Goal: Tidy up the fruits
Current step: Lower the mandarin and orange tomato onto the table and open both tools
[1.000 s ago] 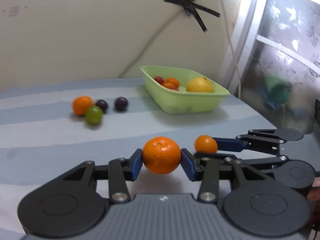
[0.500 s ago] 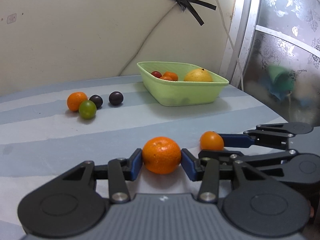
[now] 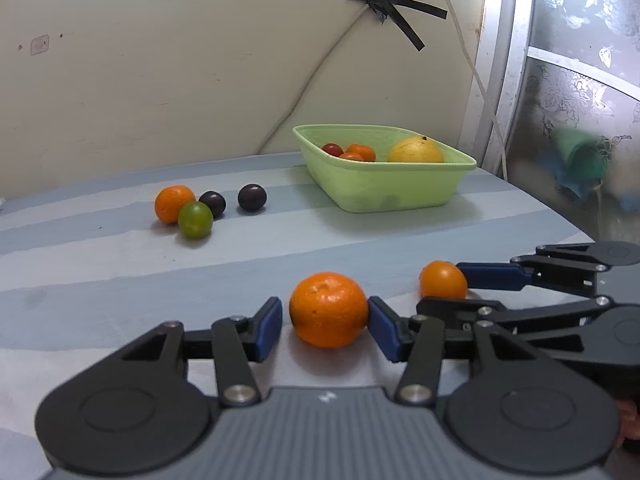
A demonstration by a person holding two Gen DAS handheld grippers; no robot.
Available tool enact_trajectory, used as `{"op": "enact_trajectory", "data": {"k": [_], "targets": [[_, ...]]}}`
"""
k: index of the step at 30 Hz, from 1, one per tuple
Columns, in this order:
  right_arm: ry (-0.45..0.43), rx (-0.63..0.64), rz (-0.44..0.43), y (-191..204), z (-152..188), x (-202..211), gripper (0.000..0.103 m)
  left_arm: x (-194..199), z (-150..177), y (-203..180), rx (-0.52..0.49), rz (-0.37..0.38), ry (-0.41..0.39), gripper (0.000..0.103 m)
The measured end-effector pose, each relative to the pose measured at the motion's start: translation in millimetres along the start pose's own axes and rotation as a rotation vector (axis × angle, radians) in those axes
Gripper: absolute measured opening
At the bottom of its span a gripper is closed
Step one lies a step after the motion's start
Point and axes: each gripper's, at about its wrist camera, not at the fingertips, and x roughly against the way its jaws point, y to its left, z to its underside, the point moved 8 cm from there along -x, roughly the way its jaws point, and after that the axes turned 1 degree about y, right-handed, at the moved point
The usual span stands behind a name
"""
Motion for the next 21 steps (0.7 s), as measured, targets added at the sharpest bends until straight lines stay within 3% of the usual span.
{"op": "enact_trajectory", "data": {"k": [21], "targets": [[-0.002,0.01,0.038,2.6,0.7,1.5,0.047,1.1,0.8,0.8,0.008,0.009,-0.005,0.049]]}}
